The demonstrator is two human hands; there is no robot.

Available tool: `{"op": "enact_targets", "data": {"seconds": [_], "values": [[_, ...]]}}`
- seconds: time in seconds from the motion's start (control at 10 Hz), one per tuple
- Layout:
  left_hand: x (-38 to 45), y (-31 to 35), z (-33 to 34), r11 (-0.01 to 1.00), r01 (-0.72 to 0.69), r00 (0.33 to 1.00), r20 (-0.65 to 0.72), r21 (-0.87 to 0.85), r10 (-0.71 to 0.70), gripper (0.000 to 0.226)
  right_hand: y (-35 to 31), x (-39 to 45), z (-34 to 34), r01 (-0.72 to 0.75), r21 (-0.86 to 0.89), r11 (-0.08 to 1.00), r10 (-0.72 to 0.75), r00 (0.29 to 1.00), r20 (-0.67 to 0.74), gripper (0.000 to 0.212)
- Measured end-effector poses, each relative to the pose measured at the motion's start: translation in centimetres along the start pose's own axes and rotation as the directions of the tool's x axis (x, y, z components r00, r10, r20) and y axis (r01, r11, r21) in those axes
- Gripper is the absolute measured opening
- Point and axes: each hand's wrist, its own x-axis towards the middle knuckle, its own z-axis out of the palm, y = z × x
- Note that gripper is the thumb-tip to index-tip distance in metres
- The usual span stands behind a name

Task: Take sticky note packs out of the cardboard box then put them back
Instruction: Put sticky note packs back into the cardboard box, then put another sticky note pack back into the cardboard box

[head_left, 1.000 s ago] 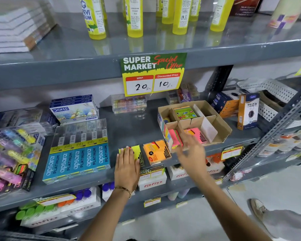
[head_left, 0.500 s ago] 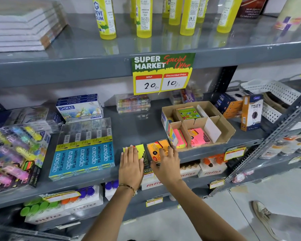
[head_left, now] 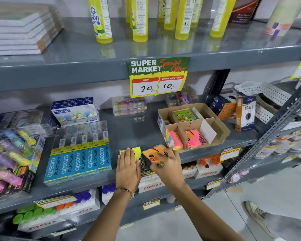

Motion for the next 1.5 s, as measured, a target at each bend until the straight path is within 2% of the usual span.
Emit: {"op": "enact_targets", "data": {"seconds": [0.1,0.2,0.4,0.5,0.7,0.8,1.0,1.1,1.2,1.3,1.4,1.5], "values": [[0.0,0.0,0.0,1.000,0.003,1.000,-0.006,-0.005,-0.003,0.079,0.2,0.3,-0.3,0.054,-0.026,0.998,-0.055,0.998,-0.019,0.026],[-0.1,0.1,-0.1,1.000,0.006,1.000,0.007,-0.004,-0.006,0.078,0.5,0.3,-0.3,0.046,-0.046,0.998,-0.045,0.999,0.021,0.027],[-0.1,0.1,0.2,1.000,0.005,1.000,0.010,0.007,-0.005,0.081,1.4,-0.6,0.5,0.018,-0.073,0.997,-0.010,0.994,0.110,0.047],[0.0,-0.1,0.5,1.000,-0.007,1.000,-0.001,0.026,0.007,0.085,1.3,-0.9,0.7,-0.019,-0.052,0.998,0.024,0.994,0.103,0.056],[0.0,0.1,0.2,0.999,0.004,1.000,-0.003,0.031,-0.004,0.080,1.0,-0.8,1.6,-0.087,-0.096,0.992,0.100,0.986,0.131,0.056],[-0.1,0.2,-0.1,1.000,0.011,1.000,0.000,0.020,-0.011,0.077,0.9,-0.5,1.7,-0.124,-0.064,0.990,0.131,0.983,0.128,0.050],[-0.1,0.3,-0.3,1.000,0.016,1.000,0.025,0.005,-0.016,0.074,0.6,-0.7,0.3,-0.094,0.037,0.995,0.091,0.993,0.074,0.042],[-0.1,0.2,-0.2,1.000,0.014,1.000,0.025,-0.007,-0.014,0.075,0.1,-0.9,-1.7,0.021,0.134,0.991,-0.021,1.000,-0.008,0.044],[-0.1,0.0,0.0,1.000,0.004,1.000,0.024,-0.010,-0.003,0.077,0.6,0.0,-4.7,0.138,0.255,0.957,-0.078,0.969,-0.234,0.048],[-0.1,0.0,0.1,1.000,-0.002,1.000,0.007,0.004,0.002,0.074,3.3,2.9,-7.8,-0.039,0.402,0.915,0.192,0.918,-0.348,0.046],[0.0,0.1,-0.1,1.000,0.017,1.000,0.017,0.014,-0.017,0.070,6.8,4.6,-8.7,-0.269,0.380,0.885,0.370,0.901,-0.224,0.048],[0.0,0.2,0.0,1.000,0.018,1.000,0.016,0.017,-0.018,0.072,9.5,4.9,-7.4,-0.315,0.289,0.904,0.359,0.926,-0.115,0.051]]}}
